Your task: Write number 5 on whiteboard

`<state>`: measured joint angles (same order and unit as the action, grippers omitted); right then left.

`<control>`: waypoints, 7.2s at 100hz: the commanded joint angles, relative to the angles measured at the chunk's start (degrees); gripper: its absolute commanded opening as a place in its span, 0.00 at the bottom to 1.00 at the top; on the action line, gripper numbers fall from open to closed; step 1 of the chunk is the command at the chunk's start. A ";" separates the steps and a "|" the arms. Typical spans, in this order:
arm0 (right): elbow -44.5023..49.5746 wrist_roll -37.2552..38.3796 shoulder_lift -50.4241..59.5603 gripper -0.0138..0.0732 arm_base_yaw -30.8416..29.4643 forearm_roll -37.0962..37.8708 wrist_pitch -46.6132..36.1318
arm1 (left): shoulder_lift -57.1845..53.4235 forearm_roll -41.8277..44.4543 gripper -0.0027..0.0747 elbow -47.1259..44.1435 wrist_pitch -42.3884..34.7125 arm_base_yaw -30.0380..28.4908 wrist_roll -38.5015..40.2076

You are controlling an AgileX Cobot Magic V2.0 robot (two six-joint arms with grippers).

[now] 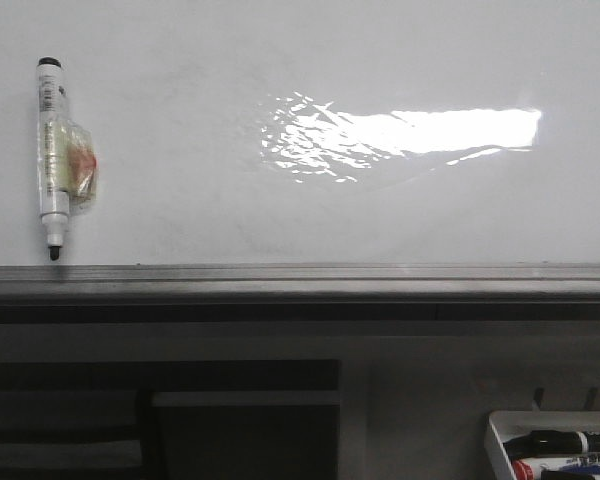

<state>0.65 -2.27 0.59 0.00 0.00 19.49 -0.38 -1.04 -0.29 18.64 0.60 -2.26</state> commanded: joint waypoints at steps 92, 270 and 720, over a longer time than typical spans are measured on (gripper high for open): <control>1.58 -0.28 1.09 0.09 0.06 0.00 -0.97 | -1.61 4.08 0.01 -0.91 -4.58 0.08 0.25; 1.58 -0.28 1.09 0.09 0.06 5.94 -11.98 | -1.51 2.28 0.01 -0.91 -21.57 0.08 0.25; -43.87 -2.16 -63.07 0.68 52.63 -11.20 -13.71 | 60.59 39.59 0.01 20.79 -48.34 38.76 0.25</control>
<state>-40.13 -3.86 -61.62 52.44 -11.25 10.87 60.77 39.77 19.12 -25.51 39.43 -2.26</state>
